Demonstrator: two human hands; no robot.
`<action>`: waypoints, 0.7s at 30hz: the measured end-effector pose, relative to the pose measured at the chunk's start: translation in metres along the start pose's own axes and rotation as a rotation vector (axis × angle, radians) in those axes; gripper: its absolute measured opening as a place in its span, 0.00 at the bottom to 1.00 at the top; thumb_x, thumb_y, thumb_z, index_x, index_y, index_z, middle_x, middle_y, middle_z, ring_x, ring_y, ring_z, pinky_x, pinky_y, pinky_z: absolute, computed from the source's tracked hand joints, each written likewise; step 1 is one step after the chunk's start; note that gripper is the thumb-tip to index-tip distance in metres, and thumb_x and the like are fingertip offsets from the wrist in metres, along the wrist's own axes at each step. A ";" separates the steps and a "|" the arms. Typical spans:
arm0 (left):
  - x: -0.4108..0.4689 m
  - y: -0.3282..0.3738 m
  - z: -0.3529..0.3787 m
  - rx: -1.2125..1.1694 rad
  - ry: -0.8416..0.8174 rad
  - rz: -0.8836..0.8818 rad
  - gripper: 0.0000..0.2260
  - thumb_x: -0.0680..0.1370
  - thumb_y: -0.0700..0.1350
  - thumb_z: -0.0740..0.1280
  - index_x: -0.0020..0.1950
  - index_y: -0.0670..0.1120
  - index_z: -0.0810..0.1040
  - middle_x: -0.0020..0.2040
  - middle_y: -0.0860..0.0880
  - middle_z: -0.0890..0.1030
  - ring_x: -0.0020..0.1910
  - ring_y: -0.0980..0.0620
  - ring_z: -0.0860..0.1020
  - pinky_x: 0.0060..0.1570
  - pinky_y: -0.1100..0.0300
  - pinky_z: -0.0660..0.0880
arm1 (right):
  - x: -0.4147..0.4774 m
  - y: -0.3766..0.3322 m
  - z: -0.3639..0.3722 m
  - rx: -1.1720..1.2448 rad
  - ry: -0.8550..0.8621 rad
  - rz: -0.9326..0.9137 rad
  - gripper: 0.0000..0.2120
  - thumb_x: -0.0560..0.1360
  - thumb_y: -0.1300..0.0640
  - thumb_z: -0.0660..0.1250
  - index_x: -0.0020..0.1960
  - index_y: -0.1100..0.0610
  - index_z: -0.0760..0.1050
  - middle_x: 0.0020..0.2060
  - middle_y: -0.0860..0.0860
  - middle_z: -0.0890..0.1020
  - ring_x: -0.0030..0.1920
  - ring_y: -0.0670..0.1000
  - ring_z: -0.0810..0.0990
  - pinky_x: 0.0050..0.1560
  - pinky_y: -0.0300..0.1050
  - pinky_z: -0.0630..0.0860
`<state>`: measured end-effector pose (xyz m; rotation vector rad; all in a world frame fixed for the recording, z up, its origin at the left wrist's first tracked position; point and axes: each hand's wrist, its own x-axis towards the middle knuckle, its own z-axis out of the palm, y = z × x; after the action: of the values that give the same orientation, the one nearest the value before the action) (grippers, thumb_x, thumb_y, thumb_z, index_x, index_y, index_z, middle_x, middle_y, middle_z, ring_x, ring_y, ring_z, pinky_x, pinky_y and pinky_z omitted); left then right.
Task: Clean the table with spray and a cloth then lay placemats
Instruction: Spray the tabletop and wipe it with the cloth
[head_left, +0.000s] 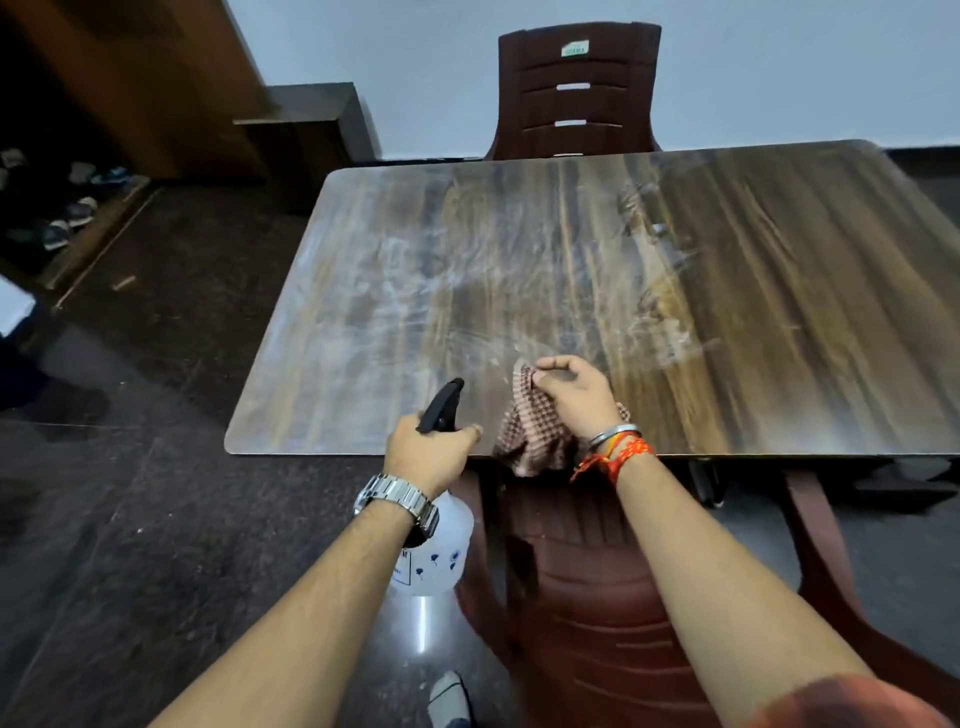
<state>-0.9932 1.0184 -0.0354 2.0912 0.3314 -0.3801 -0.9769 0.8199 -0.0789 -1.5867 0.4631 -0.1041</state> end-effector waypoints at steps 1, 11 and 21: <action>0.004 -0.002 -0.014 0.004 -0.006 0.007 0.15 0.63 0.53 0.72 0.35 0.41 0.79 0.26 0.50 0.75 0.28 0.47 0.74 0.34 0.57 0.74 | -0.001 -0.008 0.006 0.032 0.045 -0.008 0.07 0.74 0.64 0.70 0.43 0.52 0.78 0.37 0.52 0.81 0.37 0.49 0.79 0.44 0.44 0.76; 0.035 -0.027 -0.075 0.073 -0.029 0.047 0.10 0.67 0.50 0.74 0.32 0.46 0.76 0.26 0.52 0.75 0.28 0.48 0.74 0.31 0.62 0.71 | -0.010 0.024 0.003 -0.940 0.266 0.198 0.33 0.74 0.44 0.64 0.75 0.52 0.55 0.71 0.58 0.66 0.67 0.67 0.62 0.68 0.63 0.59; 0.062 -0.017 -0.068 0.063 -0.013 -0.031 0.14 0.69 0.49 0.76 0.29 0.47 0.75 0.27 0.51 0.75 0.29 0.49 0.76 0.30 0.63 0.69 | -0.008 0.072 0.045 -1.134 0.196 0.049 0.30 0.76 0.41 0.60 0.75 0.47 0.58 0.76 0.63 0.47 0.75 0.64 0.47 0.72 0.63 0.48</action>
<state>-0.9331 1.0906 -0.0390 2.1462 0.3487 -0.4280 -0.9847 0.8649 -0.1507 -2.6854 0.7850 0.0621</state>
